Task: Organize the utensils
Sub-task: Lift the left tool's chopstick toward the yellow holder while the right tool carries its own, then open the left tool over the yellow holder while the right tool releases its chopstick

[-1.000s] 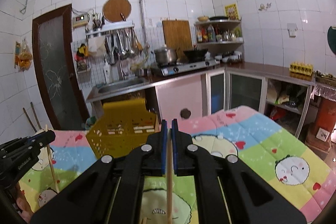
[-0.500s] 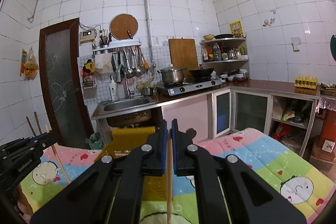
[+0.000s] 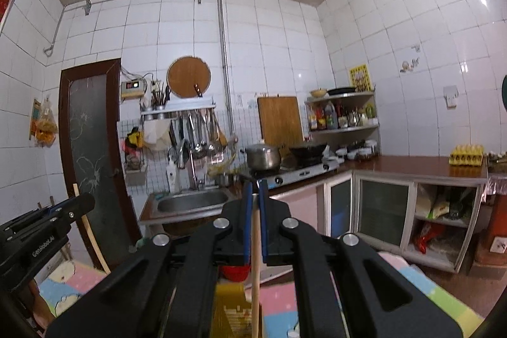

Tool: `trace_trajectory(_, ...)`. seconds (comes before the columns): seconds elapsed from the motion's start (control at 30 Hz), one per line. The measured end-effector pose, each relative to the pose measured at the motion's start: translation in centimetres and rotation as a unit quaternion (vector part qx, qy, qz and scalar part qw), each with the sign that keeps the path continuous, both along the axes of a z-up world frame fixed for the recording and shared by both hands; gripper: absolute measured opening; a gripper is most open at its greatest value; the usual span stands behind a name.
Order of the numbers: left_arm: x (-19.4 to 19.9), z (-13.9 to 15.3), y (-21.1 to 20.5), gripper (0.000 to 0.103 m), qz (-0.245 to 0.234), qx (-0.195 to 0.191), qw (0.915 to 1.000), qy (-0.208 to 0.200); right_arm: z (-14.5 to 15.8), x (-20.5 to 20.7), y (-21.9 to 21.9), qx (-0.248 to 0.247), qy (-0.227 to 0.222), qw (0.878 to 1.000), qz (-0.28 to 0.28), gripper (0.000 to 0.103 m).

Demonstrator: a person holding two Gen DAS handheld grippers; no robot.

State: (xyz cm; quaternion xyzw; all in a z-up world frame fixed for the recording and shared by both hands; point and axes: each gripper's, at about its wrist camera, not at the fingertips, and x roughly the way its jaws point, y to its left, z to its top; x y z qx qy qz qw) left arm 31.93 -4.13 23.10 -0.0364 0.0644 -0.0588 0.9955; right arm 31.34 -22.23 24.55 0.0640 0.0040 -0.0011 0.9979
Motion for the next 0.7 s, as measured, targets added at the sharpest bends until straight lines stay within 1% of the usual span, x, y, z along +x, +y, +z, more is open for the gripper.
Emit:
trace_trajectory(0.1,2.6,0.4,-0.5,0.004,0.014,-0.006,0.9999,0.002,0.9,2.0,0.5,-0.004,-0.002,1.0,-0.008,0.005)
trace_trajectory(0.17,4.0,-0.1,-0.8,0.004,0.023,-0.002,0.9997,0.005,0.8,3.2,0.8,-0.004,-0.001,1.0,-0.013,0.005)
trace_trajectory(0.2,5.0,-0.8,-1.1,0.004,0.028,0.002,0.9995,0.012,0.5,3.7,1.0,-0.005,0.001,1.0,-0.015,0.005)
trace_trajectory(0.3,7.2,-3.1,-1.2,0.004,0.034,0.002,0.9986,0.041,-1.5,5.3,1.1,0.003,0.017,1.0,-0.015,0.005)
trace_trajectory(0.37,8.6,-5.5,-1.2,0.004,0.037,0.004,0.9969,0.069,-3.2,6.5,1.3,-0.005,0.035,0.999,-0.016,0.005)
trace_trajectory(0.43,9.6,-8.2,-1.3,0.004,0.039,0.017,0.9946,0.095,-5.5,7.6,1.5,-0.016,0.061,0.998,-0.009,0.005)
trace_trajectory(0.53,10.2,-10.7,-1.0,0.004,0.041,0.027,0.9918,0.118,-8.0,8.4,1.4,-0.026,0.089,0.996,-0.001,0.005)
trace_trajectory(0.6,10.4,-11.7,-0.3,0.004,0.041,0.023,0.9904,0.13,-9.1,8.8,0.9,-0.022,0.105,0.994,0.002,0.005)
trace_trajectory(0.67,10.2,-11.6,0.3,0.005,0.041,0.018,0.9898,0.135,-9.5,9.3,0.2,-0.011,0.128,0.992,0.009,0.005)
trace_trajectory(0.7,10.1,-11.3,0.7,0.005,0.037,0.014,0.9895,0.139,-9.6,9.2,0.0,-0.01,0.133,0.991,0.011,0.006)
